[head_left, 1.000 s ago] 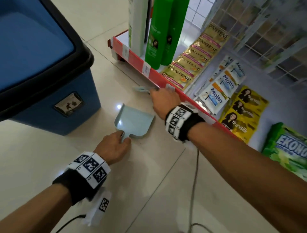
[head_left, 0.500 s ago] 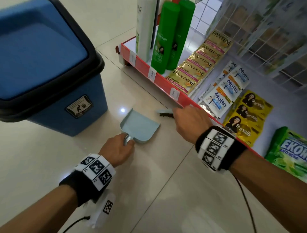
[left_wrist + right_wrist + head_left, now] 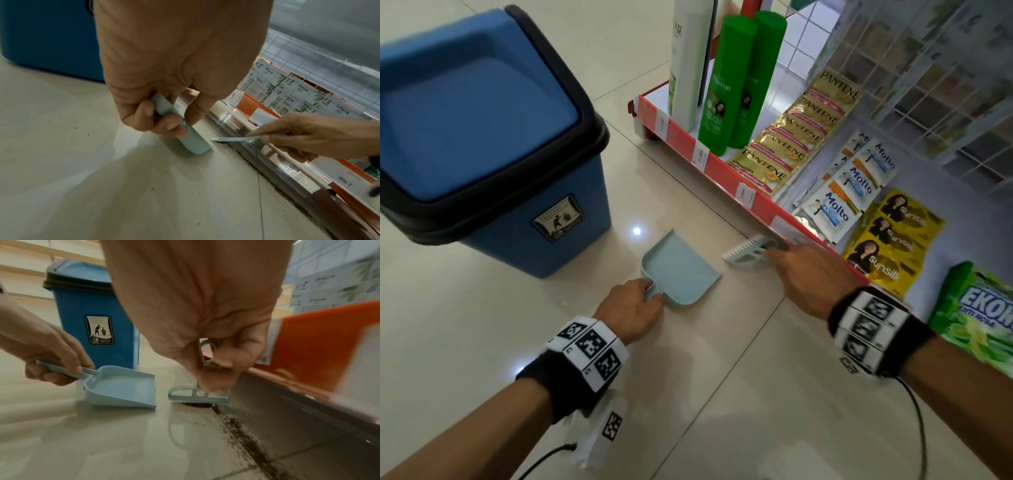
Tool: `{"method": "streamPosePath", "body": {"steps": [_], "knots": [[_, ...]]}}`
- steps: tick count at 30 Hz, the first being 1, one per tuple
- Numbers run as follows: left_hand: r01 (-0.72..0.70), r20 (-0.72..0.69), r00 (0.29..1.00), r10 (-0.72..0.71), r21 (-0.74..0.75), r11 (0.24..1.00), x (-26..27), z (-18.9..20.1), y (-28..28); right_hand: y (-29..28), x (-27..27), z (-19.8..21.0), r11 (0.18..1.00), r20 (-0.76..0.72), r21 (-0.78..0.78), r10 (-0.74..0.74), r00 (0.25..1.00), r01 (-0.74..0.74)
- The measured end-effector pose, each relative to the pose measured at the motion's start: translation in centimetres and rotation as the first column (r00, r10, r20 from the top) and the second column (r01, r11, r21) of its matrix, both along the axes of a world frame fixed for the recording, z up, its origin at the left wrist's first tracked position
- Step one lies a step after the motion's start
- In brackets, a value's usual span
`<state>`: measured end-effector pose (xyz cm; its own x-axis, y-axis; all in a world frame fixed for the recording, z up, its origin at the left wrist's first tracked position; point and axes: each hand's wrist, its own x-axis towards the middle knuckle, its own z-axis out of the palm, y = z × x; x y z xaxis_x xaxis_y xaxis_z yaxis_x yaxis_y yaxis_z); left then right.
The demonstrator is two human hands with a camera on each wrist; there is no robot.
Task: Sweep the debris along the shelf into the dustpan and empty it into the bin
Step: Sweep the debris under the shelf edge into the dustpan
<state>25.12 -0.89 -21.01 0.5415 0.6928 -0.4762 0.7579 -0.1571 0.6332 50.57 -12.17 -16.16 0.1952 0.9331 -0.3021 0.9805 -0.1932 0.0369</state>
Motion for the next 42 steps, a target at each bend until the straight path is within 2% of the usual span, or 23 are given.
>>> {"method": "streamPosePath", "body": {"steps": [3, 6, 8, 13, 15, 18, 21, 23, 27, 29, 32, 37, 42], "knots": [[-0.002, -0.010, 1.000, 0.003, 0.031, 1.000, 0.1, -0.1, -0.2, -0.9, 0.3, 1.0, 0.993, -0.056, 0.113, -0.012, 0.998, 0.018], [0.007, -0.016, 1.000, -0.006, 0.043, 0.999, 0.2, 0.0, -0.6, 1.0, -0.7, 1.0, 0.976, -0.127, 0.216, -0.010, 0.992, 0.038], [0.016, -0.020, 1.000, -0.015, 0.047, 0.999, 0.3, 0.1, -0.8, 3.0, -1.4, 0.5, 0.970, -0.102, 0.238, -0.020, 0.995, 0.044], [0.008, -0.025, 1.000, -0.007, 0.026, 1.000, 0.5, 0.2, -1.2, 5.7, -2.3, -1.1, 0.986, 0.017, 0.134, -0.105, 0.994, 0.102], [0.000, -0.017, 1.000, 0.000, 0.008, 1.000, 0.7, 0.3, -1.4, 4.7, -1.9, -1.5, 0.993, 0.025, 0.053, -0.107, 0.994, 0.106], [-0.007, -0.013, 1.000, 0.007, 0.005, 1.000, 0.8, 0.2, -1.3, 1.9, -1.2, -1.2, 0.984, -0.046, -0.063, -0.169, 0.985, 0.166], [-0.015, -0.034, 0.999, 0.015, -0.005, 1.000, 0.7, -0.3, -1.0, -0.1, -0.4, 0.2, 0.973, -0.025, -0.152, -0.178, 0.984, 0.173], [-0.014, -0.035, 0.999, 0.014, -0.006, 1.000, 0.7, -0.5, -0.9, -0.1, -0.2, 1.2, 0.979, -0.016, -0.135, -0.153, 0.988, 0.150], [-0.011, -0.035, 0.999, 0.010, -0.012, 1.000, 0.9, -0.4, -1.0, 2.1, -1.3, 1.3, 0.989, -0.081, 0.115, -0.082, 0.993, 0.091], [-0.012, -0.040, 0.999, 0.012, -0.013, 1.000, 1.0, -0.4, -1.1, 3.9, -2.0, 0.4, 0.981, -0.063, 0.180, -0.055, 0.996, 0.066], [-0.020, -0.049, 0.999, 0.019, -0.012, 1.000, 1.1, -0.2, -1.3, 4.9, -2.3, -0.7, 0.989, -0.058, 0.117, -0.078, 0.995, 0.085], [-0.029, -0.043, 0.999, 0.029, -0.005, 1.000, 0.5, 0.2, -1.0, 0.6, -0.1, -0.5, 0.995, -0.154, -0.010, -0.100, 0.983, 0.099], [-0.025, -0.029, 0.999, 0.025, 0.015, 1.000, -0.5, 0.3, -0.7, -2.7, 1.5, 1.5, 0.996, -0.080, -0.016, -0.088, 0.993, 0.087]]}}
